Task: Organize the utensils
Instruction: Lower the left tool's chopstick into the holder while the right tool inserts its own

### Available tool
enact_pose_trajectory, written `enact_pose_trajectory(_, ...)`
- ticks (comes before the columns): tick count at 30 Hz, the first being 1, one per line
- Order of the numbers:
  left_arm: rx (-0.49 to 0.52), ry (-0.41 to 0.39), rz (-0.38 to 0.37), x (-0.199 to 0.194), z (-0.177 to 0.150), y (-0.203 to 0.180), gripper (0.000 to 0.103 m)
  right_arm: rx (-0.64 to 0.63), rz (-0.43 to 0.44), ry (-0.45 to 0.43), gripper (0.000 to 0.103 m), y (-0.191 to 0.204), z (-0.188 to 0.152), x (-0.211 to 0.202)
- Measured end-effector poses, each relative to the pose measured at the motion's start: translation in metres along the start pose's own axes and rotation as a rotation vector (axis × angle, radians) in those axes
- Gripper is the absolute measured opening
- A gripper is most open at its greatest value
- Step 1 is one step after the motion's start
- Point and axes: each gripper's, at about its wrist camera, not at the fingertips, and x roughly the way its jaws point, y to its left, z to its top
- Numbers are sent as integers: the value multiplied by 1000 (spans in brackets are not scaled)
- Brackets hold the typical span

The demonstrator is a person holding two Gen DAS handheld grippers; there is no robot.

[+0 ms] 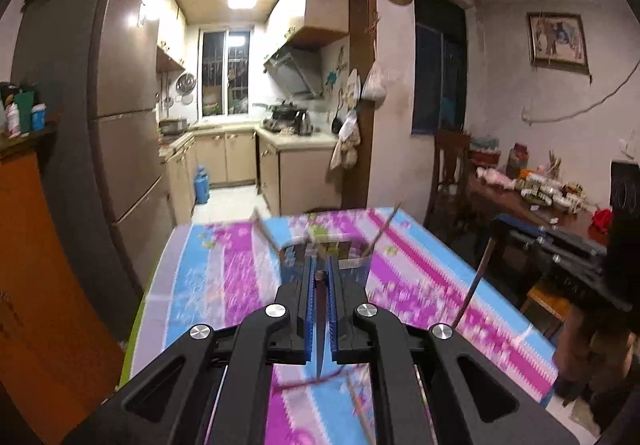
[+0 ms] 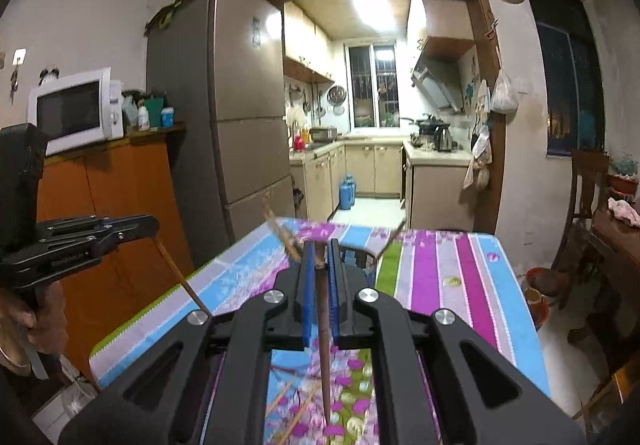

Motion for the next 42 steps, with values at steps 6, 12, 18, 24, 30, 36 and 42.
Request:
enact_pose_trajectory(6,49,-144,57,21,65,-5,7,-1,-18,-109,5,-8,54,15)
enact_pose_trajectory(12,45,-201,71,50,109,-1,7,-11,-32,-185,5,-16,97,38)
enact_pose_trajectory(18,7,-204,32,93,127,10,7,30,-53,-214,5,-32,111,79)
enact_pose_trajectory(24,-17,-164,38,140,110,25,7,66,-66,-187,5,-40,98,121)
enact_pose_trajectory(30,-63,-123,9,170,79,37,7,105,-84,-119,5,-44,63,162)
enact_pose_trajectory(36,-101,-112,-25,190,46,44,7,89,-107,-33,5,-37,27,188)
enact_pose_trajectory(42,-126,-43,-8,208,13,47,7,77,-124,42,7,-33,6,197)
